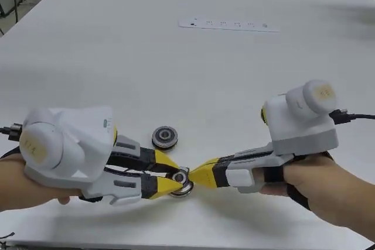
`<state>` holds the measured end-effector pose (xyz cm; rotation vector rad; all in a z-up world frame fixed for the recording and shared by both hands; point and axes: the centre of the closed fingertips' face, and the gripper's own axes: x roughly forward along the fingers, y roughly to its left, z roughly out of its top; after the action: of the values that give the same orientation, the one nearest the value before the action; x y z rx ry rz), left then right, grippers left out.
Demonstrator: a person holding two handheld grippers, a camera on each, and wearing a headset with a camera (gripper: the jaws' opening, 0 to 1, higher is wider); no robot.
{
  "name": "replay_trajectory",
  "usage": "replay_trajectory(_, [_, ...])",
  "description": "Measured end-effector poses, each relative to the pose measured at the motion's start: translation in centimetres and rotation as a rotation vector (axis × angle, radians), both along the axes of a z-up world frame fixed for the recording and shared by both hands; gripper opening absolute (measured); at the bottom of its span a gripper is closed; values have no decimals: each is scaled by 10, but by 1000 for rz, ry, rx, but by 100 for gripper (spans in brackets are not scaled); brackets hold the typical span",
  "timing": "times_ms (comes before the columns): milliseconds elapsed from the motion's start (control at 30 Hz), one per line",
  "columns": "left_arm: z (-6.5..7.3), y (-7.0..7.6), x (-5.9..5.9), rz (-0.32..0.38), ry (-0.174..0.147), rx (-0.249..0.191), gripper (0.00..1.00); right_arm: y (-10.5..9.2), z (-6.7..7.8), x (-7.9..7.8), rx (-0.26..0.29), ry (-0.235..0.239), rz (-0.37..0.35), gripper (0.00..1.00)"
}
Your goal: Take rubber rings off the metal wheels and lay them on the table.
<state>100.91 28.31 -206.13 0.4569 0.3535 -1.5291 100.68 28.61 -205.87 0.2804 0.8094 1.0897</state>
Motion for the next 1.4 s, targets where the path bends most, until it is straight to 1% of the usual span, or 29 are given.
replay_trajectory(100, [0, 0, 0, -1, 1, 0, 7, 0, 0, 0, 5, -5, 6, 0])
replay_trajectory(200, [0, 0, 0, 0, 2, -1, 7, 1, 2, -1, 23, 2, 5, 0])
replay_trajectory(267, [0, 0, -1, -1, 4, -1, 7, 6, 8, -2, 60, 1, 14, 0])
replay_trajectory(300, [0, -1, 0, 0, 4, 0, 7, 11, 14, -5, 83, 9, 36, 0])
replay_trajectory(333, [0, -1, -1, 2, 8, 1, 7, 14, 17, -8, 69, -12, 65, 0])
replay_trajectory(367, [0, -1, -1, 3, 11, 1, 7, 13, 13, -3, 19, -41, 61, 0])
replay_trajectory(400, [0, -1, -1, 6, 14, 0, 7, 13, 11, -3, -19, -74, 85, 0])
replay_trajectory(467, [0, -1, 0, 9, 15, 0, 7, 15, 10, -3, -3, -40, 64, 0])
replay_trajectory(500, [0, -1, 0, 9, 15, -1, 7, 13, 8, -2, -7, -37, 58, 0])
replay_trajectory(567, [0, 0, 0, 14, 19, -6, 7, 8, 2, 0, -37, -41, 49, 0])
replay_trajectory(600, [0, 0, 0, 14, 17, -7, 7, 7, 1, 0, -42, -40, 50, 0])
replay_trajectory(667, [0, 0, 0, 21, 32, -13, 7, 4, 0, 1, -41, -34, 42, 0])
replay_trajectory(733, [0, 1, -1, 17, 37, -6, 8, 2, 2, 3, -30, -28, 32, 0])
replay_trajectory(800, [1, 2, -1, 19, 58, 2, 9, 2, 3, 4, -28, -28, 26, 0])
replay_trajectory(833, [6, 4, -2, 16, 79, -7, 9, 1, 4, 5, -32, -33, 22, 0])
replay_trajectory(867, [11, 4, -3, 20, 93, -30, 8, 0, 4, 5, -33, -34, 20, 0])
replay_trajectory(900, [14, 5, -3, 22, 100, -42, 9, -1, 4, 5, -31, -33, 17, 0])
replay_trajectory(967, [20, 8, -2, 21, 99, -51, 13, -3, 5, 6, -29, -31, 10, 0])
replay_trajectory(1000, [26, 9, -3, 19, 98, -71, 17, -4, 6, 7, -30, -32, 8, 0])
replay_trajectory(1067, [35, 10, -2, 34, 123, -111, 25, -6, 6, 8, -29, -32, 0, 0])
replay_trajectory(1100, [36, 11, -2, 32, 124, -114, 27, -9, 6, 9, -28, -31, -3, 0])
replay_trajectory(1133, [38, 12, -2, 33, 121, -115, 30, -10, 7, 9, -28, -31, -4, 0])
replay_trajectory(1167, [39, 13, -1, 34, 111, -116, 32, -11, 7, 10, -30, -33, -7, 0])
replay_trajectory(1200, [41, 15, 0, 34, 92, -116, 34, -12, 8, 10, -31, -34, -8, 0])
replay_trajectory(1333, [44, 20, 0, 40, 80, -116, 44, -14, 11, 12, -29, -39, -14, 0])
replay_trajectory(1400, [44, 24, -1, 36, 67, -105, 50, -14, 12, 12, -29, -41, -15, 0])
